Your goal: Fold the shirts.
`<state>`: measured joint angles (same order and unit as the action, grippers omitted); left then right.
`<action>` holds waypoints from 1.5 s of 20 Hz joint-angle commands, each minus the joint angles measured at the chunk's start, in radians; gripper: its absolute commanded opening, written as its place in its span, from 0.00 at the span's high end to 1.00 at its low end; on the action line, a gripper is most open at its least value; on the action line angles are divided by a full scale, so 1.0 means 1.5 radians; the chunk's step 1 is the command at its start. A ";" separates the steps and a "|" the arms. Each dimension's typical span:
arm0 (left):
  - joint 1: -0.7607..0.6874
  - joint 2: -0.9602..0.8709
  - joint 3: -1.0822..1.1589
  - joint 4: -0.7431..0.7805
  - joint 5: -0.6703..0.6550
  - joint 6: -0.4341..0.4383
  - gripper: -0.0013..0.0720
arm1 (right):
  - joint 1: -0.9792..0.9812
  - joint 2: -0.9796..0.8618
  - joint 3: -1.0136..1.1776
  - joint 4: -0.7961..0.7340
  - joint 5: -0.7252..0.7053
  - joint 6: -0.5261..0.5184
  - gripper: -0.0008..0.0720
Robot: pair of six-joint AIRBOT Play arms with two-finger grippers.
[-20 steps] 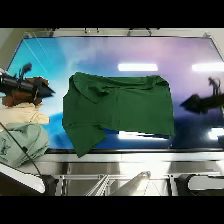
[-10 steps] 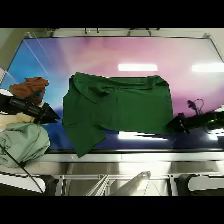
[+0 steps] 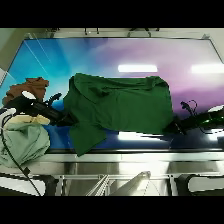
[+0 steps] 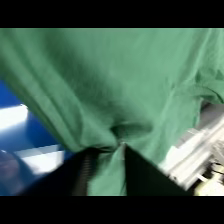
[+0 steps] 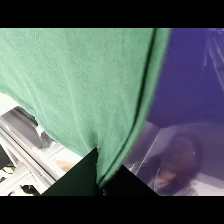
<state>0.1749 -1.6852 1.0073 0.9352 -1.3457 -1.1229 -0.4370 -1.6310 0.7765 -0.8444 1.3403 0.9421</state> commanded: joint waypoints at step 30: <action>0.354 0.518 0.480 -0.616 -0.149 0.115 0.95 | -0.104 0.621 0.470 0.280 -0.086 0.040 0.97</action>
<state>0.7738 -0.8139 1.6672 -0.0982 -1.5665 -0.8959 -0.6044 -0.6186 1.4574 -0.4438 1.1519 0.9741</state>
